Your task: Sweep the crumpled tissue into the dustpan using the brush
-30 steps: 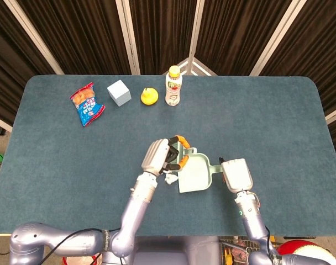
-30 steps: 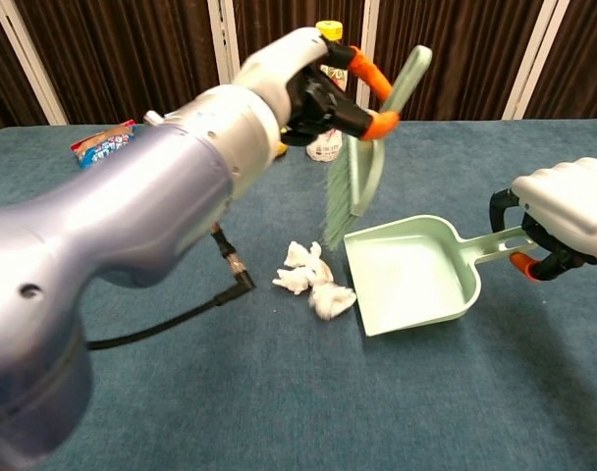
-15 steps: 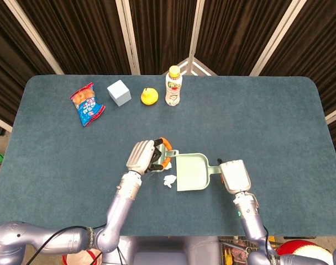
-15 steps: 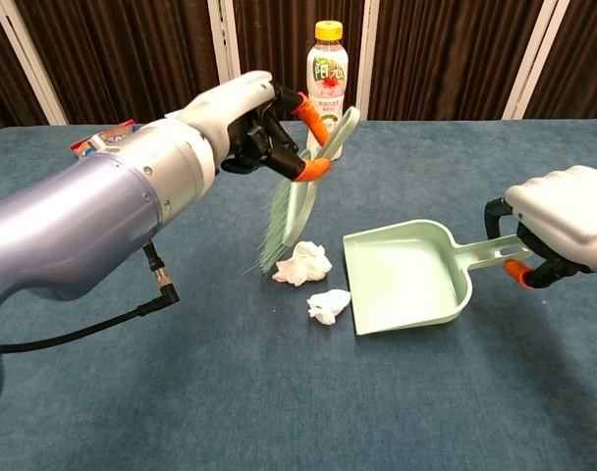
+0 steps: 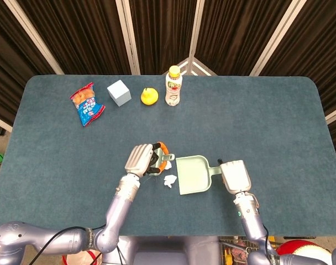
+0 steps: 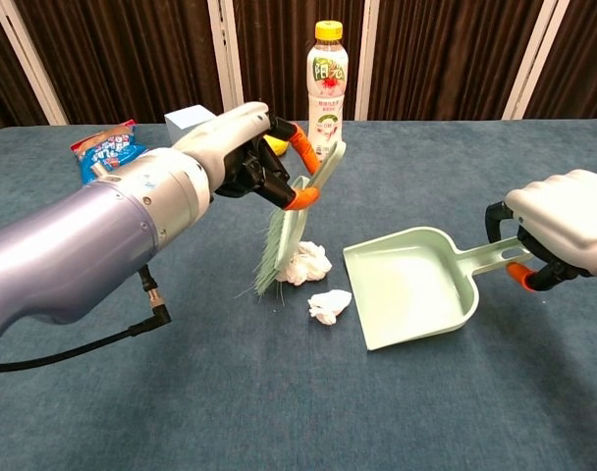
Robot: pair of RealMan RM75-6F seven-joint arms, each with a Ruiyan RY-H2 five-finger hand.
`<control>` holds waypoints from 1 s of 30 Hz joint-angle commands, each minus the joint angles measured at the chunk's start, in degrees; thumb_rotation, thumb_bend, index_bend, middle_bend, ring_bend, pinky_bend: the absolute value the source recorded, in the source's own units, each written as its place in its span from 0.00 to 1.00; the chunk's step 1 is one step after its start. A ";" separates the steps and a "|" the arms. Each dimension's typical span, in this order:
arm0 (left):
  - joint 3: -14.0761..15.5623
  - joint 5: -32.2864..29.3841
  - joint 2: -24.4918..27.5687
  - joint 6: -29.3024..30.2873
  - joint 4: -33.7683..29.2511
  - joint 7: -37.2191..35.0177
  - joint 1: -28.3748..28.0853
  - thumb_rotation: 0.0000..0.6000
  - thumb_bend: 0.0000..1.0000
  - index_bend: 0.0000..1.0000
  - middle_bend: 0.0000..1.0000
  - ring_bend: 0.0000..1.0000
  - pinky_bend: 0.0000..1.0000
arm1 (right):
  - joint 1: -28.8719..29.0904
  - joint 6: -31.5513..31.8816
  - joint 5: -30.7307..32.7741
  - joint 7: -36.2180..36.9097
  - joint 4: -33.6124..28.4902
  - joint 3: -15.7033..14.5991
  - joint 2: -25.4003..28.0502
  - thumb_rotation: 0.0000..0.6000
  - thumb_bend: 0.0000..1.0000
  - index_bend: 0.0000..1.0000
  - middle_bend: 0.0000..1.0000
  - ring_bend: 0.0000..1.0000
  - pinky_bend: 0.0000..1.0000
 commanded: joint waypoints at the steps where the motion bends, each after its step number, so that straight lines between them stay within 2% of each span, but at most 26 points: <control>1: -0.22 0.17 -1.41 -0.18 1.34 -0.55 -0.65 1.00 0.64 0.76 1.00 1.00 1.00 | -0.05 0.04 -0.06 0.04 0.02 -0.03 -0.02 1.00 0.51 0.59 0.86 0.90 0.93; 16: -2.35 2.11 -12.59 -0.24 9.25 -2.80 -5.36 1.00 0.63 0.76 1.00 1.00 1.00 | -0.10 -0.45 0.85 0.80 0.53 0.74 0.66 1.00 0.51 0.59 0.86 0.90 0.93; 24: -5.37 8.15 -17.31 1.07 11.46 -7.29 -8.06 1.00 0.62 0.76 1.00 1.00 1.00 | -0.19 -0.24 0.43 1.07 -0.31 0.67 0.96 1.00 0.51 0.59 0.86 0.90 0.93; 30: -5.38 12.82 -17.97 1.62 12.65 -11.13 -8.32 1.00 0.62 0.76 1.00 1.00 1.00 | -0.19 -0.26 0.52 0.89 -0.73 0.73 1.38 1.00 0.51 0.59 0.86 0.90 0.93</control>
